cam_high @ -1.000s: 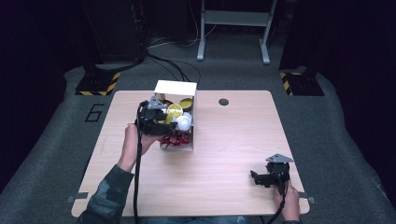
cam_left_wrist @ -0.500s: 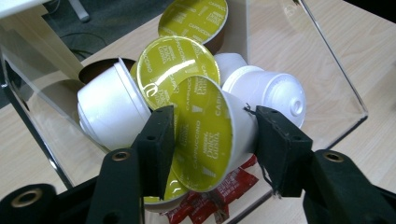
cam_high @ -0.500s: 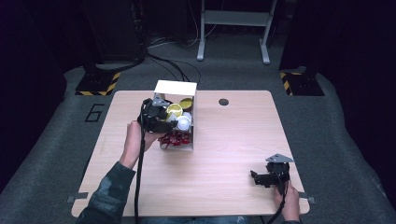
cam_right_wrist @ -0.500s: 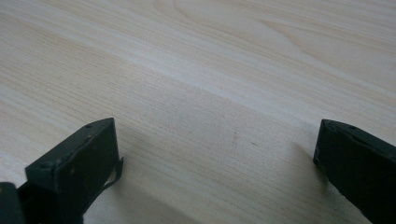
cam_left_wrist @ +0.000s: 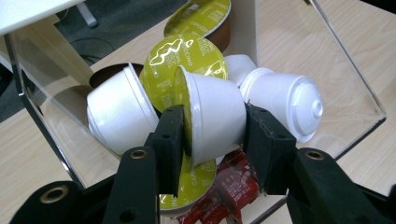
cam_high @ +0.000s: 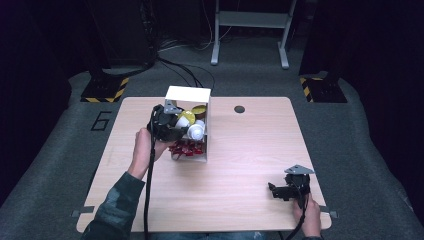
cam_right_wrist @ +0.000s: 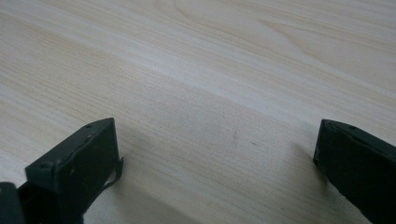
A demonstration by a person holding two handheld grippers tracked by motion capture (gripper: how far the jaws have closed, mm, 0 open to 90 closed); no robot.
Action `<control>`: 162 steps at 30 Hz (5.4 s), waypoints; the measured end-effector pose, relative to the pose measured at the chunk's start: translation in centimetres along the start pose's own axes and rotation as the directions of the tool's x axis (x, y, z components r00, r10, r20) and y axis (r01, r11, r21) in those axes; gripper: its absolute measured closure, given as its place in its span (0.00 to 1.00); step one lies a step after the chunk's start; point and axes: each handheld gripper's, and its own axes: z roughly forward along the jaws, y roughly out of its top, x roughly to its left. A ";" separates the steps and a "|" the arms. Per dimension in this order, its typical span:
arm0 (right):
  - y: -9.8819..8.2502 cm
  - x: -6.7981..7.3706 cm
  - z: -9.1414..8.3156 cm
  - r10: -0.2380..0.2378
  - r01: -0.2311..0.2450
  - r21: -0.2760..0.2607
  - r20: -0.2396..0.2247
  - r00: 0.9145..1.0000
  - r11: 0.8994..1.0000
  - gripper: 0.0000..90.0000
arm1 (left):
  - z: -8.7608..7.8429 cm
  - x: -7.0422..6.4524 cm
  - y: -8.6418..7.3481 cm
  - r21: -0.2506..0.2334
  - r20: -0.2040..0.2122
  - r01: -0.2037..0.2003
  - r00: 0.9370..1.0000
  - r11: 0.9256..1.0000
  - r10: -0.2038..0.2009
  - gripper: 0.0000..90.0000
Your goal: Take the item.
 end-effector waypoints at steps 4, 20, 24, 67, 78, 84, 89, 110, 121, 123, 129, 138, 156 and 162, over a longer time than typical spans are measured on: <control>0.0 0.0 0.0 -0.002 0.002 0.001 0.002 1.000 1.000 0.00 | -0.2 0.0 -0.2 -0.014 0.009 -0.002 1.000 1.000 0.002 0.66; 0.0 0.0 0.0 0.000 0.000 0.000 0.000 1.000 1.000 0.00 | -2.0 -0.3 -0.7 -0.082 0.018 -0.009 1.000 0.997 0.010 0.66; 0.0 0.0 0.0 -0.001 0.001 0.001 0.004 1.000 1.000 0.00 | -2.4 -0.3 -0.8 -0.096 0.009 -0.022 1.000 0.995 0.023 0.66; 0.0 0.0 0.0 -0.002 0.001 0.001 0.005 1.000 1.000 0.00 | -8.4 1.3 -3.7 -0.222 -0.058 -0.009 0.998 0.975 -0.004 0.67; 0.0 0.0 0.0 0.000 0.000 0.001 0.004 1.000 1.000 0.00 | -9.6 2.2 -4.9 -0.233 -0.089 0.005 0.996 0.972 -0.026 0.67; 0.0 0.0 0.0 -0.001 0.001 0.001 0.004 1.000 1.000 0.00 | -9.8 2.8 -5.7 -0.229 -0.101 0.016 0.994 0.973 -0.040 0.67; 0.0 0.0 0.0 -0.001 0.001 0.001 0.004 1.000 1.000 0.00 | -9.9 3.4 -6.4 -0.232 -0.117 0.033 0.991 0.972 -0.061 0.67; 0.0 0.0 0.0 -0.001 0.001 0.000 -0.002 1.000 1.000 0.00 | -7.8 6.8 -11.0 -0.199 -0.125 0.131 0.979 0.971 -0.158 0.67; 0.0 0.0 0.0 -0.001 0.001 0.000 -0.002 1.000 1.000 0.00 | -5.9 7.6 -12.8 -0.171 -0.122 0.177 0.972 0.969 -0.199 0.67; 0.0 0.0 0.0 -0.001 0.001 0.000 -0.002 1.000 1.000 0.00 | -5.6 7.7 -13.1 -0.168 -0.119 0.182 0.972 0.969 -0.204 0.67; 0.0 0.0 0.0 -0.001 0.001 0.000 -0.002 1.000 1.000 0.00 | -4.8 8.0 -13.9 -0.165 -0.113 0.206 0.968 0.965 -0.226 0.67; 0.0 0.0 0.0 -0.001 0.001 0.000 -0.002 1.000 1.000 0.00 | -3.6 8.3 -15.1 -0.153 -0.105 0.233 0.963 0.961 -0.250 0.66; 0.0 0.0 0.0 -0.001 0.001 0.000 -0.002 1.000 1.000 0.00 | 0.2 8.4 -17.0 -0.113 -0.086 0.298 0.948 0.948 -0.308 0.66; 0.0 0.0 0.0 -0.001 0.001 0.000 -0.002 1.000 1.000 0.00 | 1.6 8.9 -17.8 -0.088 -0.080 0.331 0.938 0.940 -0.337 0.66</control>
